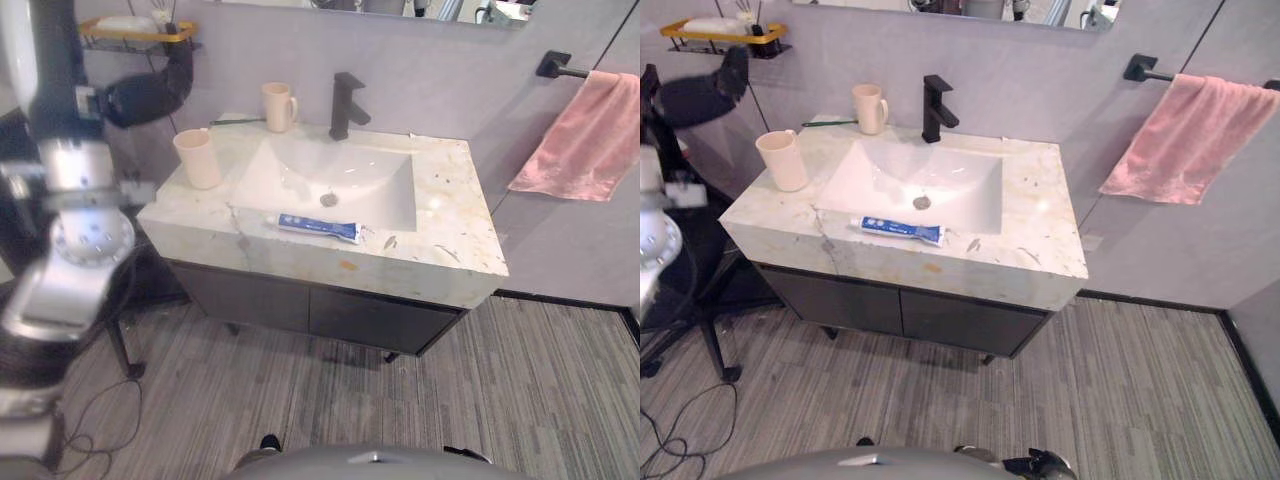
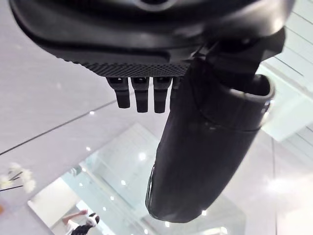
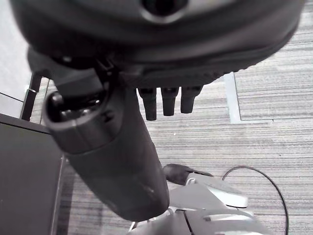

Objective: Organize the bathroom.

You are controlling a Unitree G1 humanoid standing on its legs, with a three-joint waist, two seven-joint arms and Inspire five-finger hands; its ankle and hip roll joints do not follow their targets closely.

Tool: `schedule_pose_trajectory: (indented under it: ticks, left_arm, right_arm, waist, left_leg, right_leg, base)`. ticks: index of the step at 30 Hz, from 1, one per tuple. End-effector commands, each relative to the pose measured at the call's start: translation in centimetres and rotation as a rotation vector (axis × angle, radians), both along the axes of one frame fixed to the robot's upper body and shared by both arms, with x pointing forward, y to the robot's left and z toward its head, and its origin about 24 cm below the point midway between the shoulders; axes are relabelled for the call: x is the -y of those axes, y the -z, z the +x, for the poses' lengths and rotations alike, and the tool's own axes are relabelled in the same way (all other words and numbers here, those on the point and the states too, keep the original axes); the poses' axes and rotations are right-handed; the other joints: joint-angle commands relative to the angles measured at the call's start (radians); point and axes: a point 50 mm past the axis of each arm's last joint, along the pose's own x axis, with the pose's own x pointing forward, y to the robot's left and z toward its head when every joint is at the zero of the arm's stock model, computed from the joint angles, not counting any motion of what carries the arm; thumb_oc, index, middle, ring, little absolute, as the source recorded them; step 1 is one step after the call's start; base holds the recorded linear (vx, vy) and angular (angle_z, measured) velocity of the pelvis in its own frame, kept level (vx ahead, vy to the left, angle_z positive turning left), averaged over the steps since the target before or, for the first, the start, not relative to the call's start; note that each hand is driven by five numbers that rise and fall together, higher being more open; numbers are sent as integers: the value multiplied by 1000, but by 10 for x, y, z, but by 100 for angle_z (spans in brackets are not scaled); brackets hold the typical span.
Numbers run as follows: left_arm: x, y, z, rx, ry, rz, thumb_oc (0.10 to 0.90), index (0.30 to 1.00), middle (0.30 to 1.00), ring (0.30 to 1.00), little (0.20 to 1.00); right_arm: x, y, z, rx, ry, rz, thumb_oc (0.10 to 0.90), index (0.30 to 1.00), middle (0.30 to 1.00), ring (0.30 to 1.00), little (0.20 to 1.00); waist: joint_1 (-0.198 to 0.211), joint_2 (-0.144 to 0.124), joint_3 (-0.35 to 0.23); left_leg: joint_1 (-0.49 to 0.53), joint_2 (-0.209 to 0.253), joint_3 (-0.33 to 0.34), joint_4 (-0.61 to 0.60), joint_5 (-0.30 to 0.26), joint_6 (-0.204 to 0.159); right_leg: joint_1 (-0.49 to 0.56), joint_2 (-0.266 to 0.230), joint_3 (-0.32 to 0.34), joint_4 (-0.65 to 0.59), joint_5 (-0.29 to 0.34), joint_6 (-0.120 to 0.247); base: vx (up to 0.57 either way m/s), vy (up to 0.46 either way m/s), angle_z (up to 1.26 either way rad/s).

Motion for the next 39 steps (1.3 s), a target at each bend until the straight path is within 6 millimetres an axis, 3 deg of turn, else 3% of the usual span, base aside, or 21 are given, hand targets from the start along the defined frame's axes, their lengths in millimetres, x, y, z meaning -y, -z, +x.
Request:
schedule_pose_trajectory:
  ticks: [1,5,8,17,25,31,32,34,35,39]
  left_arm:
    - [23,-52,10,-178,124,197,800,900,900,900,900]
    - [20,-76,22,-193,-17,330,800,900,900,900,900]
    - [13,-91,39,-362,-18,402,800,900,900,900,900]
    - [-11,-69,59,-705,-47,513,800,900,900,900,900]
    - [-18,-37,56,-809,45,516,800,900,900,900,900]
    - [-31,36,52,-915,103,486,800,900,900,900,900]
    - [-31,39,52,-924,106,485,800,900,900,900,900]
    - [-29,78,51,-977,115,492,800,900,900,900,900]
    - [-29,82,50,-985,118,486,800,900,900,900,900]
    - [-20,137,47,-988,108,464,800,900,900,900,900]
  right_arm:
    - [5,-5,24,32,-19,-24,800,900,900,900,900]
    - [7,-6,29,32,-19,-36,800,900,900,900,900]
    - [8,-6,29,24,1,-44,800,900,900,900,900]
    - [21,-9,25,8,49,-65,800,900,900,900,900]
    - [32,-12,23,11,103,-66,800,900,900,900,900]
    - [37,-14,26,44,133,-66,800,900,900,900,900]
    - [37,-14,26,45,132,-67,800,900,900,900,900]
    - [39,-15,29,52,126,-72,800,900,900,900,900]
    - [40,-15,30,52,125,-73,800,900,900,900,900]
    - [41,-17,33,51,109,-76,800,900,900,900,900]
  waist:
    - [-15,101,-34]
    - [-19,113,-41]
    - [-20,120,-53]
    - [-14,127,-68]
    - [-1,130,-63]
    - [5,135,-49]
    - [5,136,-49]
    - [0,136,-44]
    - [-1,136,-44]
    - [-17,132,-44]
  left_leg:
    - [66,-42,56,3,-117,41]
    - [68,-46,60,3,-122,45]
    - [65,-48,57,3,-121,41]
    - [59,-54,47,3,-121,40]
    - [53,-57,39,3,-120,39]
    - [51,-60,38,3,-120,44]
    - [51,-60,39,3,-120,44]
    - [53,-60,47,3,-122,46]
    - [53,-60,48,3,-122,46]
    - [61,-62,67,3,-130,52]
  right_leg:
    - [-60,-2,63,121,-135,101]
    - [-56,3,71,112,-132,107]
    - [-52,8,70,99,-125,109]
    - [-45,16,82,76,-118,107]
    - [-43,19,83,63,-112,102]
    - [-47,20,91,61,-111,96]
    - [-47,20,91,61,-112,96]
    - [-51,19,96,65,-112,94]
    - [-52,19,97,66,-112,94]
    - [-54,16,105,67,-117,95]
  base:
    - [2,-3,-5]
    - [-2,-5,-4]
    - [-10,-10,-6]
    - [-4,0,-2]
    - [-10,5,3]
    - [-22,15,-3]
    - [-22,16,-7]
    - [-18,16,-6]
    - [-9,14,-4]
    - [3,10,-4]
